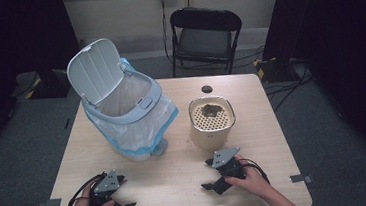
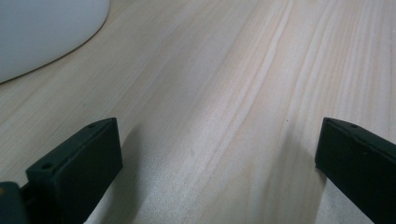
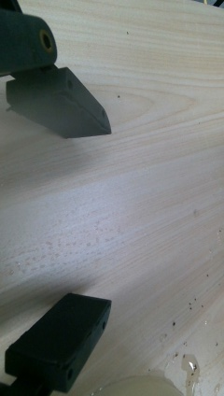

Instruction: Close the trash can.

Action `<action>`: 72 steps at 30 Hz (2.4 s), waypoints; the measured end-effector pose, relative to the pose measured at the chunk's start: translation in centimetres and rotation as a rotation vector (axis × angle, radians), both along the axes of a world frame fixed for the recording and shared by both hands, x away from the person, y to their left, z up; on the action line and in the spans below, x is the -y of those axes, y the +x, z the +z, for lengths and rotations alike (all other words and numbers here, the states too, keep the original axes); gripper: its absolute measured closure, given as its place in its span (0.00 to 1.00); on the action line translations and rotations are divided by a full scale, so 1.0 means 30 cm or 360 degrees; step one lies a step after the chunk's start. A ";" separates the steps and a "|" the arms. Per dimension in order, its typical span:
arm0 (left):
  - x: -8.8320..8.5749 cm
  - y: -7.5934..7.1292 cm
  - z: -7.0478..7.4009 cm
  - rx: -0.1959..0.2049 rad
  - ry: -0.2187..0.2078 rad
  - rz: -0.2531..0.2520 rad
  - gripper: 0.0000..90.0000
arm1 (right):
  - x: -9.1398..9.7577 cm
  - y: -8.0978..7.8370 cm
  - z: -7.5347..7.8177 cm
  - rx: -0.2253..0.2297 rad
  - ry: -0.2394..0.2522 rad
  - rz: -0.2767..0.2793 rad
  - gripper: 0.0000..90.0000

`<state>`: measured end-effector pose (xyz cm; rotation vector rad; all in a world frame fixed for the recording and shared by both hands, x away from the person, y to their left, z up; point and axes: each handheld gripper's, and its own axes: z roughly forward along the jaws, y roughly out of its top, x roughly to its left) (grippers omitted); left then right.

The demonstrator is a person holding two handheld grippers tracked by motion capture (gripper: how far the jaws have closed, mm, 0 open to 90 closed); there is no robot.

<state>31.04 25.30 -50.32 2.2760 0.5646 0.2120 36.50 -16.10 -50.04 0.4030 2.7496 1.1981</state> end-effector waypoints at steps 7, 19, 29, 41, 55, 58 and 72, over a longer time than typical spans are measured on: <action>-0.040 0.010 0.035 -0.0043 -0.0031 0.0065 0.20 | 0.002 -0.003 -0.001 0.0004 -0.0003 -0.0011 0.14; -0.114 0.027 0.196 -0.0119 -0.0089 0.0152 0.18 | 0.001 -0.003 -0.001 0.0002 -0.0003 -0.0009 0.14; -0.195 0.037 0.351 -0.0131 -0.0162 0.0242 0.18 | 0.001 -0.003 -0.001 0.0002 -0.0003 -0.0009 0.14; -0.281 0.088 0.532 -0.0107 -0.0183 0.0384 0.18 | 0.001 -0.003 -0.001 0.0003 -0.0002 -0.0008 0.14; -0.280 0.185 0.711 -0.0076 -0.0180 0.0384 0.18 | 0.001 -0.002 -0.001 0.0008 -0.0001 -0.0010 0.14; -0.279 0.206 0.747 -0.0084 -0.0176 0.0409 0.18 | 0.001 -0.002 -0.001 0.0007 0.0000 -0.0010 0.14; -0.256 0.288 0.864 -0.0001 -0.0127 0.0390 0.18 | 0.001 -0.002 -0.001 0.0007 -0.0003 -0.0008 0.14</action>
